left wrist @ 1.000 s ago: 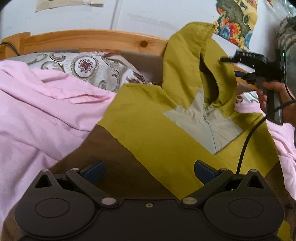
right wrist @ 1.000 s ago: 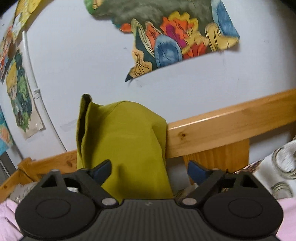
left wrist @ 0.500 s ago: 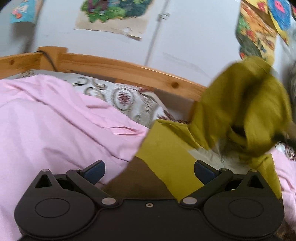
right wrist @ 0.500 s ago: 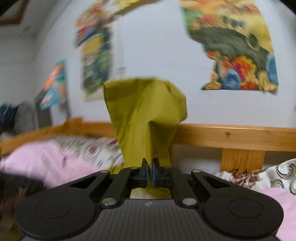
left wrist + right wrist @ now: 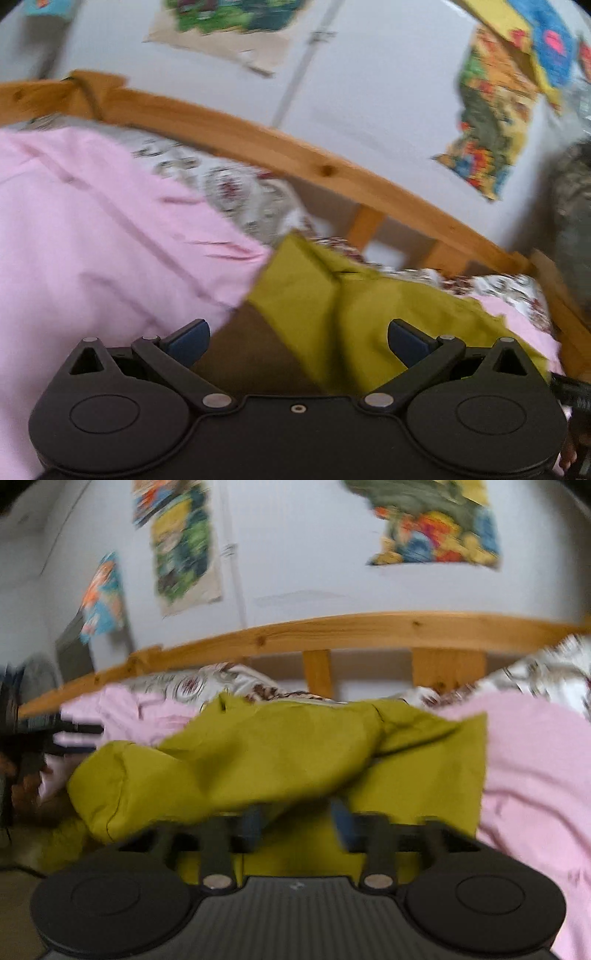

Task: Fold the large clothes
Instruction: 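Fold the held hood down onto the jacket body and release with the right tool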

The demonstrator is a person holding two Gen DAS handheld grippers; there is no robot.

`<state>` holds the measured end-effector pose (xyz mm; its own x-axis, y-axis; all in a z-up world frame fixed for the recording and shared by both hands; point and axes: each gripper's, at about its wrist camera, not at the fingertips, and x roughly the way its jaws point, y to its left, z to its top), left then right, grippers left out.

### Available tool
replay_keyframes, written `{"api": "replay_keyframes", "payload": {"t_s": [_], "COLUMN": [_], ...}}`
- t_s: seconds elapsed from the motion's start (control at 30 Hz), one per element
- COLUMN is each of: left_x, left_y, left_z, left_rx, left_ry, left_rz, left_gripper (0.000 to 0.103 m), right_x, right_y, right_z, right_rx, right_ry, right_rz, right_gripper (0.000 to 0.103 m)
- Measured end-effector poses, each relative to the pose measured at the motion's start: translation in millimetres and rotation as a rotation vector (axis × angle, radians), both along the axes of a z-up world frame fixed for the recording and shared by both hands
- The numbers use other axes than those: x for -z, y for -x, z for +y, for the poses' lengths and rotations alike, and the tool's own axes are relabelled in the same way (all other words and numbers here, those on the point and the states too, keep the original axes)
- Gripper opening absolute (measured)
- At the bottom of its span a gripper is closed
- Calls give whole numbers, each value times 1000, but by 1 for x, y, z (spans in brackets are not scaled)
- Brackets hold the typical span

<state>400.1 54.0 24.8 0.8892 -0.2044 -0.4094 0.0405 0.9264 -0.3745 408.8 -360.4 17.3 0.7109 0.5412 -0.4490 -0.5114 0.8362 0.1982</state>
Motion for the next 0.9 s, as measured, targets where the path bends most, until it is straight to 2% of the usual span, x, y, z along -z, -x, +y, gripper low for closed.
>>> {"api": "replay_keyframes", "payload": {"t_s": [0.1, 0.17, 0.27, 0.33, 0.47, 0.57, 0.67, 0.77, 0.9], "left_x": [0, 6, 22, 33, 51, 61, 67, 65, 55], "left_y": [-9, -16, -21, -20, -18, -18, -20, -18, -10], "left_z": [-28, -48, -75, -92, -111, -109, -110, -112, -105], "left_rx": [97, 142, 203, 213, 202, 194, 209, 211, 193], "left_ry": [-43, -87, -130, -181, -257, -255, -278, -296, -258], "left_rz": [21, 50, 101, 128, 160, 207, 233, 233, 229], "left_gripper": [102, 102, 102, 102, 102, 102, 102, 102, 102], "right_x": [-8, -15, -30, -39, -27, 5, 44, 65, 63], "right_y": [-4, -11, -30, -48, -77, -79, -73, -72, -69], "right_z": [-11, -12, 1, 19, 67, 99, 110, 112, 112], "right_rx": [84, 143, 197, 178, 88, 50, 25, 24, 46], "right_ry": [-63, -87, -61, -56, 75, 300, 450, 458, 448], "right_rz": [15, 6, -57, -74, -95, -117, -161, -180, -175], "right_gripper": [75, 86, 89, 93, 90, 86, 87, 90, 90]}}
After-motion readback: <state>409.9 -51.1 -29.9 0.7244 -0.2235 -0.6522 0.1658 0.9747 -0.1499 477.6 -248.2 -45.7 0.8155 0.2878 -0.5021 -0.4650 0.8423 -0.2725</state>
